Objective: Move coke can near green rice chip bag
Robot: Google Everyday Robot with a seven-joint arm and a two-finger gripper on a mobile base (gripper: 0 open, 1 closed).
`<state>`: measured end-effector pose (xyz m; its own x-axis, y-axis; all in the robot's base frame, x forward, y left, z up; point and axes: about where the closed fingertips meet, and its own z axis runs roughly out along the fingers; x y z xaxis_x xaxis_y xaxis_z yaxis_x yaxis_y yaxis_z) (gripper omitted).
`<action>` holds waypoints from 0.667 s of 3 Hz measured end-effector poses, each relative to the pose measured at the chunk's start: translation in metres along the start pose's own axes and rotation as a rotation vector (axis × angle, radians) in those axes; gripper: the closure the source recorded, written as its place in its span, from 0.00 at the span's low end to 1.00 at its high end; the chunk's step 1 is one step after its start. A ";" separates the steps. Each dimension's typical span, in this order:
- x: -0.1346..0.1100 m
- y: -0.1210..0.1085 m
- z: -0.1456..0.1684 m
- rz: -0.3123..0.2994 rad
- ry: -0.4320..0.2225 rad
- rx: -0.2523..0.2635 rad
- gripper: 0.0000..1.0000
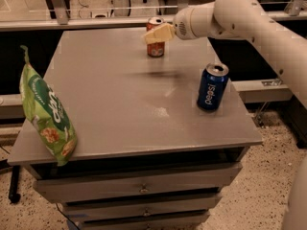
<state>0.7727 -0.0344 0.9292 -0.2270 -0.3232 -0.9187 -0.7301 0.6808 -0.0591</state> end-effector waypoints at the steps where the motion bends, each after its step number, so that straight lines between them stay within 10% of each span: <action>1: -0.003 -0.004 0.018 0.015 -0.030 -0.004 0.00; 2: 0.000 -0.007 0.034 0.039 -0.043 -0.009 0.00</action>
Offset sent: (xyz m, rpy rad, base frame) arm 0.0401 0.0189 -0.0196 0.0854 0.0043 -0.0179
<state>0.8002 -0.0170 0.9160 -0.2275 -0.2681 -0.9361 -0.7271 0.6863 -0.0198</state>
